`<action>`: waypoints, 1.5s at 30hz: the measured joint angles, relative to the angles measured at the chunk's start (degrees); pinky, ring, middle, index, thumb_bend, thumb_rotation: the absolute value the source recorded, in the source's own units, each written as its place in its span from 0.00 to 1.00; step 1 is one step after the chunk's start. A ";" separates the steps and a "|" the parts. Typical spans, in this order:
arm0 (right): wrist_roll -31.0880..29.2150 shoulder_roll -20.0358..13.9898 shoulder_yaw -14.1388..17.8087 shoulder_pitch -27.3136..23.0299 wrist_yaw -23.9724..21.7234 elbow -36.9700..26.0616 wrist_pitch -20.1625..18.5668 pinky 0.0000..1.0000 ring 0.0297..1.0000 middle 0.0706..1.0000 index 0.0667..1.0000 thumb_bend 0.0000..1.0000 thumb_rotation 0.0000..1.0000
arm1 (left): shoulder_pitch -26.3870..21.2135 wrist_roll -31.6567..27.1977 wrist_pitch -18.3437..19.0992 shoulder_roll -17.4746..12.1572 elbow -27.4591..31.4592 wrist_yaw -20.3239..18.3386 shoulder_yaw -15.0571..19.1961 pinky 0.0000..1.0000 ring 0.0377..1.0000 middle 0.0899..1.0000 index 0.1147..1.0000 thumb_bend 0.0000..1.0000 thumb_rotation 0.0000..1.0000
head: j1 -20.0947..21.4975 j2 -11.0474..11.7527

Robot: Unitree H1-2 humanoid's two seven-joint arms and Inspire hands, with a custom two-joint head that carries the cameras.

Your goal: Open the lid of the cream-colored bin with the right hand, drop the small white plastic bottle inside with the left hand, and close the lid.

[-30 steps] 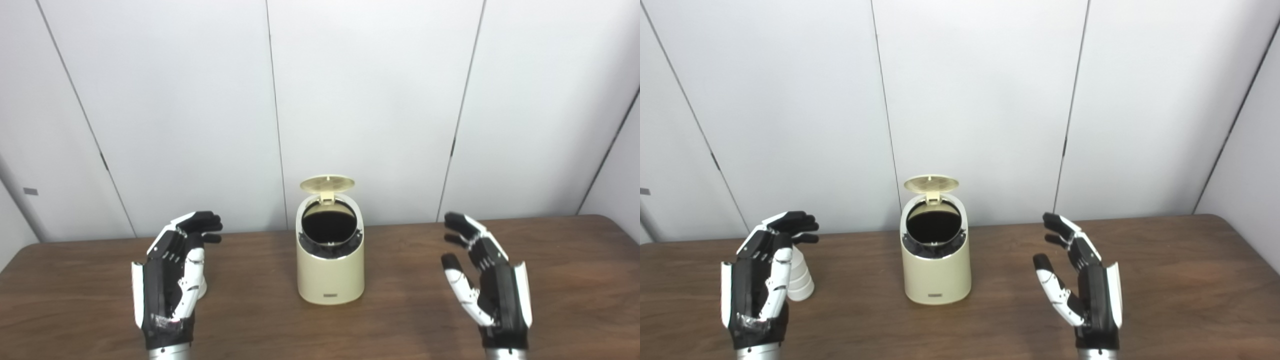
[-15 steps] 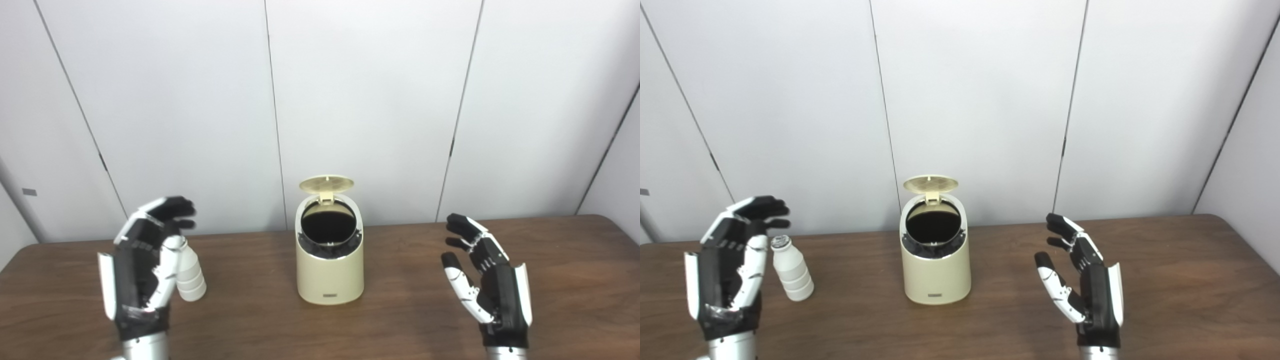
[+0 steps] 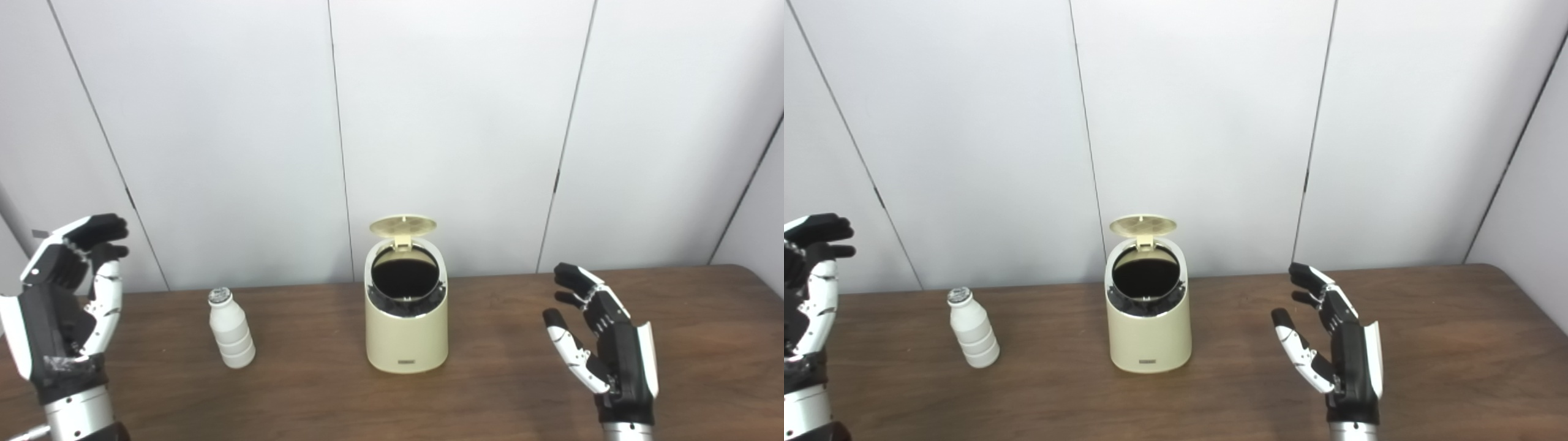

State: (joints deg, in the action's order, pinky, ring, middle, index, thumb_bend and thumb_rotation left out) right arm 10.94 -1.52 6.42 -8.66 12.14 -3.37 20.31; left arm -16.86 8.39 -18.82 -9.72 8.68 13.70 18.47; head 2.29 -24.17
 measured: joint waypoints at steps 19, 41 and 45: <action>-0.58 -0.09 -0.08 0.22 -0.07 -0.56 -2.22 0.70 0.77 0.76 0.74 0.23 0.38 | 4.19 1.31 12.47 -5.36 -4.80 -6.91 -5.20 1.00 1.00 0.97 0.99 1.00 0.49 | -1.05 -0.44; -0.25 -2.16 -0.27 0.53 -0.34 1.44 -1.73 0.70 0.77 0.76 0.74 0.21 0.38 | 4.39 9.21 14.78 -6.04 -18.62 -5.00 -9.89 0.71 0.84 0.90 0.96 1.00 0.47 | -3.43 0.35; -0.25 -2.16 -0.27 0.53 -0.34 1.55 -1.73 0.70 0.77 0.76 0.74 0.21 0.39 | 4.22 9.29 14.52 -5.84 -19.87 -3.77 -10.02 0.69 0.81 0.87 0.93 1.00 0.47 | -3.60 0.35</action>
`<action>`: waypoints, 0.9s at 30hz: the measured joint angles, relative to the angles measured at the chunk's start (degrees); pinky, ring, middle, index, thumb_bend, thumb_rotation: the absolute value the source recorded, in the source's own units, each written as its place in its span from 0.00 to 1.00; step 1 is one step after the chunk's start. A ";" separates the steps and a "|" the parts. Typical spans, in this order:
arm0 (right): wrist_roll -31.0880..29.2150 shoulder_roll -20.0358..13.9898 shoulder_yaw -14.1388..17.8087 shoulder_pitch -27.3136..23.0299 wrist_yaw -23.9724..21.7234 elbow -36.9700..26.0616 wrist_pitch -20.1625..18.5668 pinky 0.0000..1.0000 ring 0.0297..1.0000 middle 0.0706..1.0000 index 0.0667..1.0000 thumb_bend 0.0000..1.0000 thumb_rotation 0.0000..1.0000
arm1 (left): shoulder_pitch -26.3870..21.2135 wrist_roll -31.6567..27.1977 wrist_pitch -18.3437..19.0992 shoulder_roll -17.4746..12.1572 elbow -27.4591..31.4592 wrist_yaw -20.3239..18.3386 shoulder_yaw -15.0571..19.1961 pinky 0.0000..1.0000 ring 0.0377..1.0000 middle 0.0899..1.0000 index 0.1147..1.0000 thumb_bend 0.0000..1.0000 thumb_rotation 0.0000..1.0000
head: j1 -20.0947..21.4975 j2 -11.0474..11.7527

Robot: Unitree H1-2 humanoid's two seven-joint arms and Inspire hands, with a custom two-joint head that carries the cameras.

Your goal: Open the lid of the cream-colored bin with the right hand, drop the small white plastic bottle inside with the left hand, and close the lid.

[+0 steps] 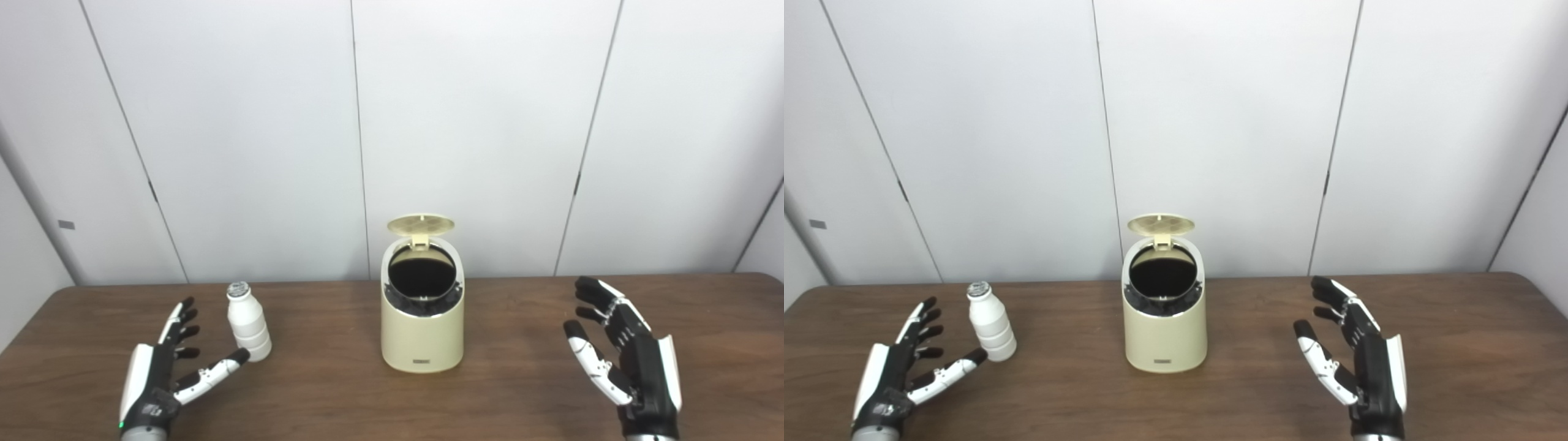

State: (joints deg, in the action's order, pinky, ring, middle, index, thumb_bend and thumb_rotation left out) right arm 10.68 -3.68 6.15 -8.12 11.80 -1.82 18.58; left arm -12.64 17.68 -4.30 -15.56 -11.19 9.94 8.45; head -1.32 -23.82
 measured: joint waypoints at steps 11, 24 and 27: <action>-1.46 -0.22 0.14 0.11 -0.25 -0.76 -0.19 0.71 0.78 0.77 0.74 0.21 0.37 | -1.70 -0.29 -1.08 0.05 -4.19 2.69 -0.05 0.70 0.81 0.86 0.93 1.00 0.45 | -1.49 -0.17; -0.99 -0.27 0.07 0.39 -0.68 -1.75 -0.29 0.71 0.78 0.77 0.75 0.19 0.33 | -5.06 -0.70 -3.70 -0.83 -10.76 3.00 -1.76 0.73 0.83 0.87 0.94 1.00 0.42 | -1.06 -0.18; -0.29 -0.27 0.04 0.38 -0.65 -1.87 -0.36 0.72 0.79 0.78 0.75 0.18 0.35 | -6.06 -1.48 -5.11 -1.08 -12.68 2.73 -2.22 0.71 0.82 0.87 0.94 1.00 0.42 | -0.97 -0.09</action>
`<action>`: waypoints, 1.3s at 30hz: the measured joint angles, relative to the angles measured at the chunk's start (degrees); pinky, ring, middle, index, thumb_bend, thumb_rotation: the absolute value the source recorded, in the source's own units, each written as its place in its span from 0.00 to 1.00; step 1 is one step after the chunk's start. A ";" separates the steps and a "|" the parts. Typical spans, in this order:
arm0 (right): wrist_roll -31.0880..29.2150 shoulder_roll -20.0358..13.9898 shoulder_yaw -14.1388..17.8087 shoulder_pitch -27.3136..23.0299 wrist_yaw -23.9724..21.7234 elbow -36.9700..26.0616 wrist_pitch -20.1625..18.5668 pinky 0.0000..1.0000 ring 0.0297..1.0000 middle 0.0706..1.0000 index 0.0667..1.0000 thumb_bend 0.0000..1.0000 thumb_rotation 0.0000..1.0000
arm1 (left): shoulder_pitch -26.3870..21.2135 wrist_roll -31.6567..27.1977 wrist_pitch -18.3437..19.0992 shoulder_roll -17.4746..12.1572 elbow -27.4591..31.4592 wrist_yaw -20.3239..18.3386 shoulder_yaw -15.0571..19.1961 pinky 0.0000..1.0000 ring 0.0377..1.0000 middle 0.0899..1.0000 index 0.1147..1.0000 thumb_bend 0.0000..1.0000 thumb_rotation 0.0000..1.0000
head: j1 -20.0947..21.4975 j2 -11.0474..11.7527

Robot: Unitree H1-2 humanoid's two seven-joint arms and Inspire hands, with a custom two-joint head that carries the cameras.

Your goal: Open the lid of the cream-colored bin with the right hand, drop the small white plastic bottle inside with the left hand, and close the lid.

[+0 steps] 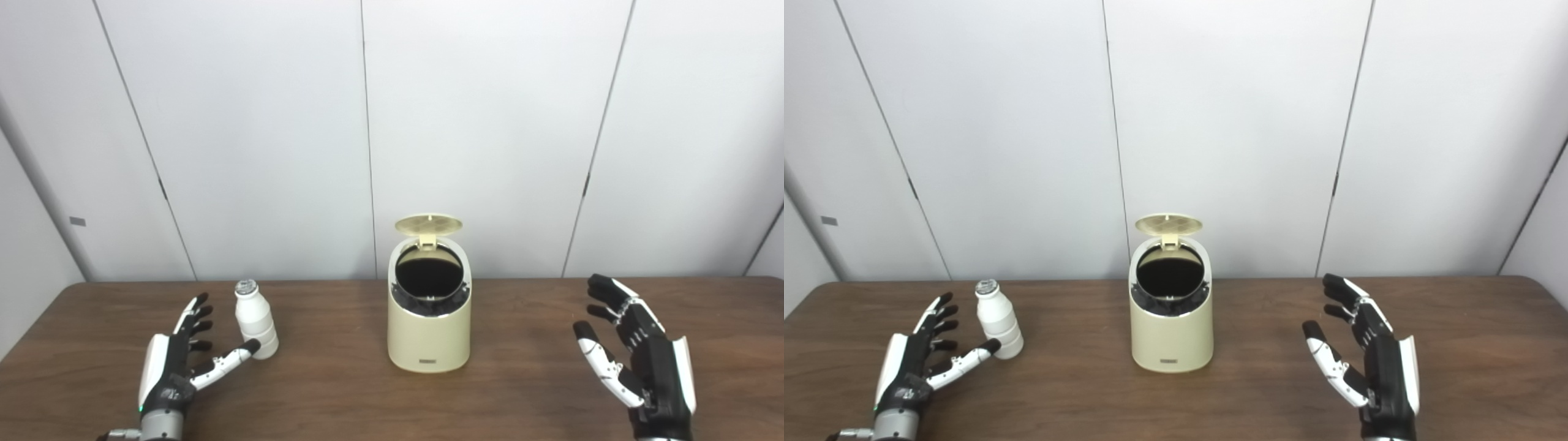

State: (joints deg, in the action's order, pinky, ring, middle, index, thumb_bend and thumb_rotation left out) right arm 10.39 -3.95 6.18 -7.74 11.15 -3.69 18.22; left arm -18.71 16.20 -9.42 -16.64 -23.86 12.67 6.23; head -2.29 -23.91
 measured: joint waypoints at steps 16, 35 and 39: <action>-0.86 0.28 0.11 0.01 0.00 -0.33 -0.68 0.72 0.79 0.78 0.75 0.20 0.35 | -4.81 1.03 -0.83 -0.95 -5.95 -0.43 -4.46 0.78 0.86 0.87 0.91 1.00 0.41 | 0.44 -0.09; -0.50 0.25 0.15 0.01 0.03 -0.32 -0.88 0.72 0.79 0.78 0.75 0.20 0.37 | -7.59 -0.81 -10.38 2.17 -11.29 6.31 -1.78 0.41 0.46 0.45 0.47 0.61 0.01 | 0.44 -0.09; -0.37 0.23 0.16 0.02 0.02 -0.32 -0.87 0.72 0.79 0.78 0.75 0.20 0.36 | -8.95 0.18 -14.05 3.51 -13.33 13.14 -0.46 0.34 0.41 0.42 0.44 0.51 0.00 | 0.44 -0.17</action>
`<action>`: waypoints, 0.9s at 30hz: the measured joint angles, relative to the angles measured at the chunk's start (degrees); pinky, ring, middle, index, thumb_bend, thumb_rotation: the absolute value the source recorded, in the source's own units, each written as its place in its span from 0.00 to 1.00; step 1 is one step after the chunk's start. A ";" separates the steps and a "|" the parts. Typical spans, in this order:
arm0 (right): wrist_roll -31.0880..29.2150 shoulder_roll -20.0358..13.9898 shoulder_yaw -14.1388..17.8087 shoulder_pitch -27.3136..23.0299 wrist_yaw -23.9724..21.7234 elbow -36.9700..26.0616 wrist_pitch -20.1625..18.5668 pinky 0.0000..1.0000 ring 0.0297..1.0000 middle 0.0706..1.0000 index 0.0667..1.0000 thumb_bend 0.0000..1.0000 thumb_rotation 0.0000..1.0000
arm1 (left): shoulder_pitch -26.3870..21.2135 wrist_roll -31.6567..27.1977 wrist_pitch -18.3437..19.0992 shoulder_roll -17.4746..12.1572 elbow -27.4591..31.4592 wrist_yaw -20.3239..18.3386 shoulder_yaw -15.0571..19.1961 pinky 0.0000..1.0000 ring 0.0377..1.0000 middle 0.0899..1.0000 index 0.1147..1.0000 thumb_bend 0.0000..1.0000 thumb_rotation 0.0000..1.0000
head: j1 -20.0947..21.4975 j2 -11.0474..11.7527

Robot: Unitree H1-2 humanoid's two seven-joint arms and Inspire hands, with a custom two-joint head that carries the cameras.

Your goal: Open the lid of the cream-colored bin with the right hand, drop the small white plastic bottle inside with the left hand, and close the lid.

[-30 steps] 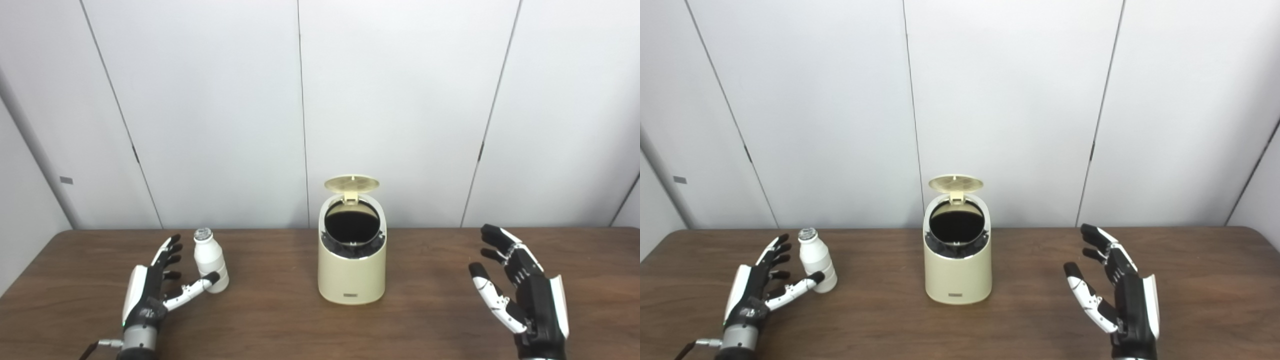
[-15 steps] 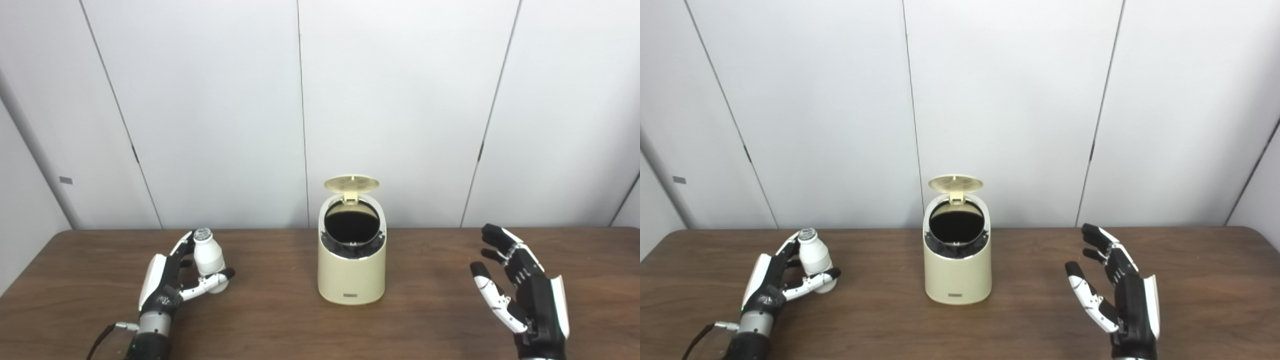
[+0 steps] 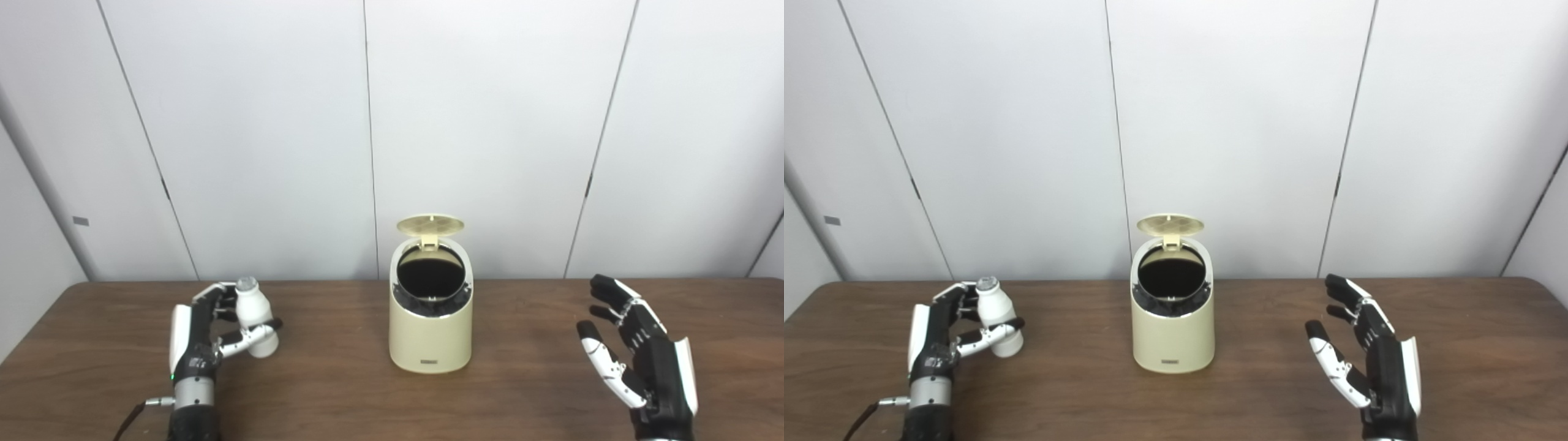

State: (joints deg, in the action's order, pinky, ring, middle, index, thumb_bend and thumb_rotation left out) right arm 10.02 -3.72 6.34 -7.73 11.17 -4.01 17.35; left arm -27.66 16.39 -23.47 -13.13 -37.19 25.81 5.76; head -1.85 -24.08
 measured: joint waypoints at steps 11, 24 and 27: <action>-0.06 -0.06 -0.02 0.09 -0.02 0.01 0.01 0.72 0.79 0.77 0.75 0.19 0.33 | -0.49 -0.07 -1.67 -0.15 -1.07 3.59 -0.48 0.31 0.39 0.41 0.45 0.50 0.00 | 0.00 0.00; 0.15 0.00 -0.03 0.07 0.09 0.27 0.05 0.71 0.78 0.77 0.75 0.20 0.34 | 4.59 -0.19 -1.90 0.58 10.37 2.45 -3.70 0.34 0.40 0.44 0.43 0.50 0.00 | 0.09 0.00; 0.43 -0.03 -0.02 0.02 0.13 0.59 0.28 0.72 0.79 0.77 0.75 0.20 0.34 | 5.65 -0.47 -1.96 0.88 16.96 0.79 -5.06 0.37 0.41 0.45 0.41 0.50 0.00 | 0.18 0.09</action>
State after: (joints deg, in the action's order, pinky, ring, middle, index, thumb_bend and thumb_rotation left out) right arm 10.44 -3.75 6.32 -7.70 11.30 -3.42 17.63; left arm -22.01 15.91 -25.43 -12.25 -20.23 26.60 0.70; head -1.67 -23.99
